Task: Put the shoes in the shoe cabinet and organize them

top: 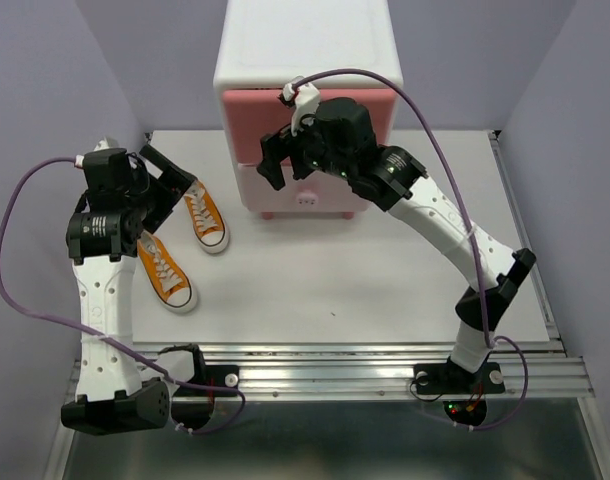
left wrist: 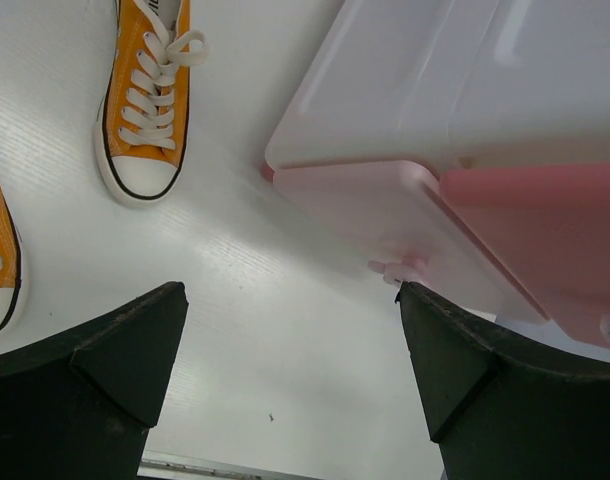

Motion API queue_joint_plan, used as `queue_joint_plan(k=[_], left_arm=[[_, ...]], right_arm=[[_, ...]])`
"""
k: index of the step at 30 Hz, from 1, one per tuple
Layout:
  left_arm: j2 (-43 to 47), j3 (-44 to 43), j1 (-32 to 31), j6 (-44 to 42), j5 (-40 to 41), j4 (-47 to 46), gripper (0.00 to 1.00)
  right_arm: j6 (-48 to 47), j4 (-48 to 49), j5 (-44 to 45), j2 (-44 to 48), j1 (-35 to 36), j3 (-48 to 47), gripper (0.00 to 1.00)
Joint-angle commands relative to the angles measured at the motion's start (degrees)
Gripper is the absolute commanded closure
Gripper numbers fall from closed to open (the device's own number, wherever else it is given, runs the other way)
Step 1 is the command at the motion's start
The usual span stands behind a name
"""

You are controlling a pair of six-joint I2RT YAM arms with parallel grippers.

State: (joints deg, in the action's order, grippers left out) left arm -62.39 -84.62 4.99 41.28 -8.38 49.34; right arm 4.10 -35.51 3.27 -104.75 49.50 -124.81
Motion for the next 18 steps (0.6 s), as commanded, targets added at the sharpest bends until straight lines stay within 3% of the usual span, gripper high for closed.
queue_joint_plan(k=[1, 6, 10, 13, 14, 18], left_arm=[[2.3, 0.9, 0.3, -1.8, -1.4, -1.9, 0.01], [2.4, -0.1, 0.3, -4.1, -6.0, -3.8, 0.01], [1.0, -3.5, -0.6, -5.2, -9.5, -5.8, 0.01], [-1.4, -7.4, -6.6, -4.2, -10.3, -9.7, 0.01], [-3.8, -10.4, -11.6, -4.1, -9.3, -10.1, 0.01], [-10.6, -16.5, -19.8, -3.1, -6.9, -13.5, 0.01]], right_arm=[[-2.5, 10.0, -9.4, 10.3, -1.1, 6.1, 0.0], [1.7, 7.9, -14.3, 15.3, -1.1, 8.9, 0.0], [4.8, 5.4, -9.4, 20.3, -0.4, 17.7, 0.0], [8.3, 5.7, -1.0, 25.5, -0.4, 25.6, 0.0], [9.4, 5.8, 0.2, 27.7, -0.4, 29.2, 0.0], [12.8, 3.0, 1.4, 29.3, -0.4, 35.1, 0.0]])
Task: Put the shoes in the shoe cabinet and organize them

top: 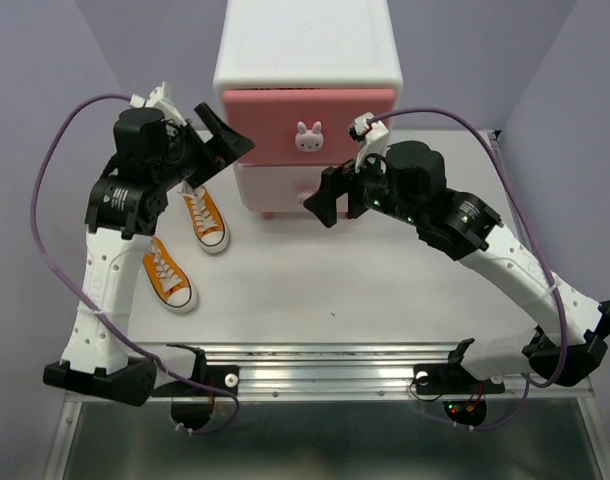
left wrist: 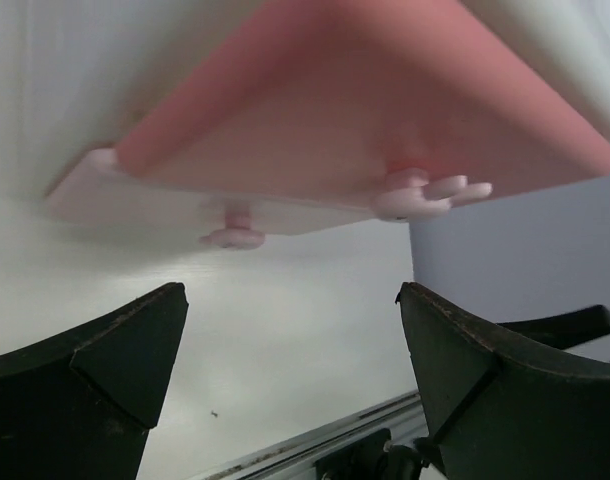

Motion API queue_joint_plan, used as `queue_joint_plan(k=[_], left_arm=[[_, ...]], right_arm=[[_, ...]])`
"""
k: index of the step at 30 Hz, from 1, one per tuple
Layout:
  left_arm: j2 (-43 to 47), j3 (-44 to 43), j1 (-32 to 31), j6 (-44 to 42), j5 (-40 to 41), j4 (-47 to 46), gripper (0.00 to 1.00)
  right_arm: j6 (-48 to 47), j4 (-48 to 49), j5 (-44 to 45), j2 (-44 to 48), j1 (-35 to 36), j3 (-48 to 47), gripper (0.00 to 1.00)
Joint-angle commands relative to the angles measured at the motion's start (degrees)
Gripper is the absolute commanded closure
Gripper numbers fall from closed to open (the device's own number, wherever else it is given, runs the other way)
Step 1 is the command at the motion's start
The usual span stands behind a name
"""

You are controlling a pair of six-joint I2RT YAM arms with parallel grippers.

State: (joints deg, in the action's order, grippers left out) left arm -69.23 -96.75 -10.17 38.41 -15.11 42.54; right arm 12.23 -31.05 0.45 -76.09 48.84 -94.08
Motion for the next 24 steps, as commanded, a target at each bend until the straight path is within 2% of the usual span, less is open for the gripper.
queue_joint_plan(k=[1, 6, 14, 15, 19, 22, 24], left_arm=[[-5.8, -5.9, -5.5, 0.1, 0.0, -7.7, 0.01], [-9.1, -5.9, -6.6, 1.4, 2.2, -16.3, 0.01], [-15.9, -8.4, -6.5, 0.2, 6.8, -19.1, 0.02], [-15.8, -8.4, -6.5, -0.2, 7.0, -19.4, 0.01], [-14.8, -7.4, -6.6, -1.2, 7.2, -19.4, 0.01], [-13.0, -3.4, -6.6, -1.6, 6.6, -20.2, 0.01], [-12.2, -2.1, -6.5, -1.8, 7.1, -20.3, 0.01]], right_arm=[[5.7, -2.3, 3.7, 0.6, 0.3, 5.4, 0.0], [8.4, 1.0, 6.6, 0.0, 0.3, 11.3, 0.0], [8.2, 9.0, 17.5, -5.2, 0.9, 15.0, 0.0], [9.1, 9.9, 22.1, -6.0, 1.7, 15.5, 0.0], [14.5, 15.6, 31.3, -9.8, 3.4, 17.0, 0.0], [17.3, 20.0, 43.6, -13.4, 6.9, 16.6, 0.0], [18.8, 21.9, 46.8, -15.8, 7.4, 15.9, 0.0]])
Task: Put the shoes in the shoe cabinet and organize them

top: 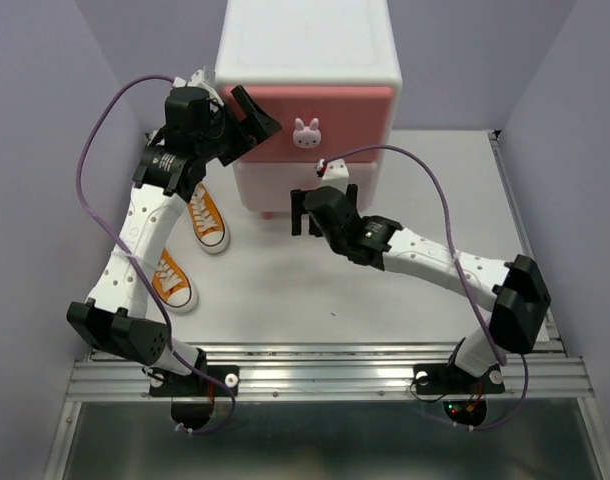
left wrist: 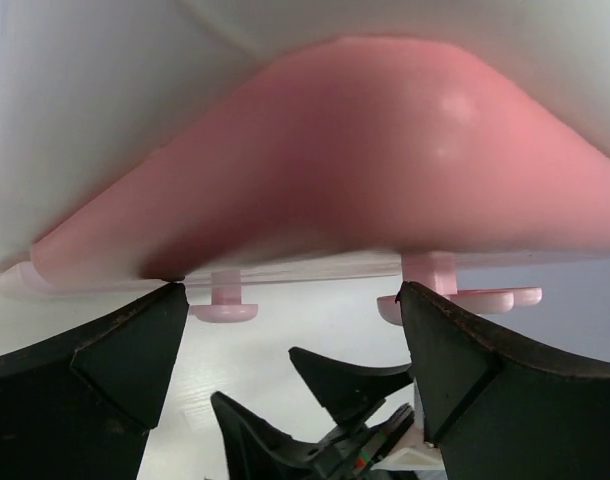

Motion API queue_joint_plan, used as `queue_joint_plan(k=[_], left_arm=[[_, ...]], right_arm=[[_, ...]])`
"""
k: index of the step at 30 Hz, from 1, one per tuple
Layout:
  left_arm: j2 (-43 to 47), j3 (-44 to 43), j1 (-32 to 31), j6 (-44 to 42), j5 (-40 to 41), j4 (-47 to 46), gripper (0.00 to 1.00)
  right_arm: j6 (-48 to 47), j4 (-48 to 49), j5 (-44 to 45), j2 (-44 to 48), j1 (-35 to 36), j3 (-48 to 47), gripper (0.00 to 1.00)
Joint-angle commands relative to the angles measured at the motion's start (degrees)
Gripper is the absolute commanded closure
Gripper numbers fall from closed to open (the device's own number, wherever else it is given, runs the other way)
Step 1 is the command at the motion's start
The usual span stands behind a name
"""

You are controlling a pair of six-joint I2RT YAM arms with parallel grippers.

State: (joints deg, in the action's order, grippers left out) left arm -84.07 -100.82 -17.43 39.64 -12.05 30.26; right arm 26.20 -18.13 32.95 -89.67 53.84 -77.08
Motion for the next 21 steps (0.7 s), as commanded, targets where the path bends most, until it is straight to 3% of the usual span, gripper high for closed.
queue_joint_plan(k=[1, 9, 21], left_arm=[[2.9, 2.4, 0.6, -3.2, 4.2, -8.0, 0.01], [6.6, 5.5, 0.6, -4.0, 4.5, -8.2, 0.01], [18.9, 14.5, 0.6, -1.8, 9.1, -4.3, 0.01]], right_arm=[[5.4, 9.0, 16.2, -5.0, 2.9, -2.5, 0.0], [7.8, 13.6, 21.8, -13.3, 2.9, -7.6, 0.0], [6.8, 12.6, 19.0, -16.2, -1.2, -10.8, 0.0]])
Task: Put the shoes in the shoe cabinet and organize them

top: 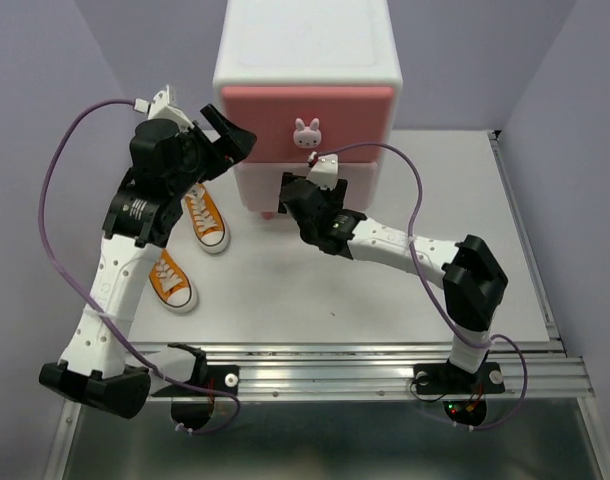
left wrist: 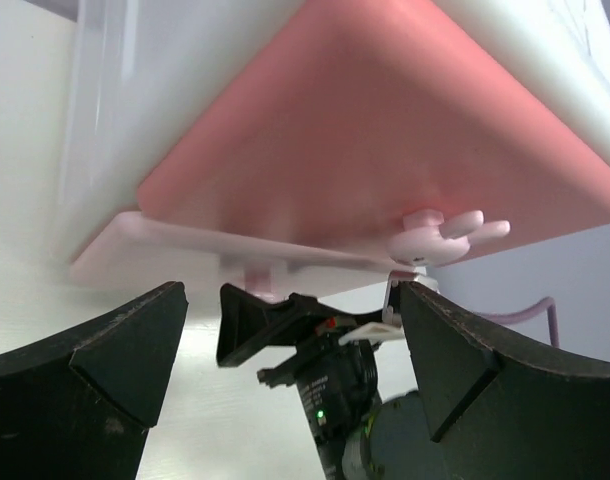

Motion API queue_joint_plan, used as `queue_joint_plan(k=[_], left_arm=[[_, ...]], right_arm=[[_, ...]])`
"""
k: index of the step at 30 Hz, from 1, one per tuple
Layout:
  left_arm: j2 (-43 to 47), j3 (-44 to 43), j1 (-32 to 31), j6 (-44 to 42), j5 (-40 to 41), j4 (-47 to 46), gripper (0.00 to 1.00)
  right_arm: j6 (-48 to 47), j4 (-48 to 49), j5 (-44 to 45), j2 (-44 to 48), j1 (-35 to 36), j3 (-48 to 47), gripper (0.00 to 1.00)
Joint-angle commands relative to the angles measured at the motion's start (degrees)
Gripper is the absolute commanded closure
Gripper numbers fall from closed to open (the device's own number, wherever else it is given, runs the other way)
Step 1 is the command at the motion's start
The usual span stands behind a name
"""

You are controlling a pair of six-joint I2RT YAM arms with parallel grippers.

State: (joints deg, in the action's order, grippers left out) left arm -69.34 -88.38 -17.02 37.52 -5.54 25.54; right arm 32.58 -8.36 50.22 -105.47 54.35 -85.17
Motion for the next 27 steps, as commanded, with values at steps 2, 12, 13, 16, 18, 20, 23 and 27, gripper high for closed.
queue_joint_plan(k=[2, 12, 13, 16, 18, 20, 23, 27], left_arm=[[6.2, 3.6, 0.3, 1.1, 3.3, 1.1, 0.01], [8.1, 4.9, 0.2, 1.7, 4.9, 2.5, 0.01], [7.6, 4.5, 0.3, 1.7, 4.9, 2.5, 0.01], [6.5, 3.7, 0.3, 1.2, 4.7, 1.2, 0.01], [5.6, 3.6, 0.2, 1.1, 4.4, 0.4, 0.01], [4.4, 3.0, 0.2, 1.2, 4.2, 0.0, 0.01], [3.1, 2.9, 0.2, 1.8, 3.5, -0.8, 0.01], [1.9, 3.2, 0.3, 1.9, 2.8, -2.3, 0.01]], right_arm=[[-0.8, 2.6, 0.2, -0.8, -2.2, -2.9, 0.16], [4.0, -2.3, -5.2, 0.3, -2.2, -1.7, 0.81], [4.1, -2.4, -6.3, 0.9, -2.2, -1.1, 0.83], [4.3, -2.5, -9.0, 4.6, -1.0, 3.2, 0.86], [4.6, -3.1, -9.6, 7.9, 1.3, 6.4, 0.86], [4.9, -4.0, -10.2, 9.9, 3.2, 8.0, 0.86], [9.0, -9.0, -10.4, 13.2, 6.9, 9.5, 0.86], [16.8, -14.5, -10.6, 16.1, 11.6, 11.8, 0.86]])
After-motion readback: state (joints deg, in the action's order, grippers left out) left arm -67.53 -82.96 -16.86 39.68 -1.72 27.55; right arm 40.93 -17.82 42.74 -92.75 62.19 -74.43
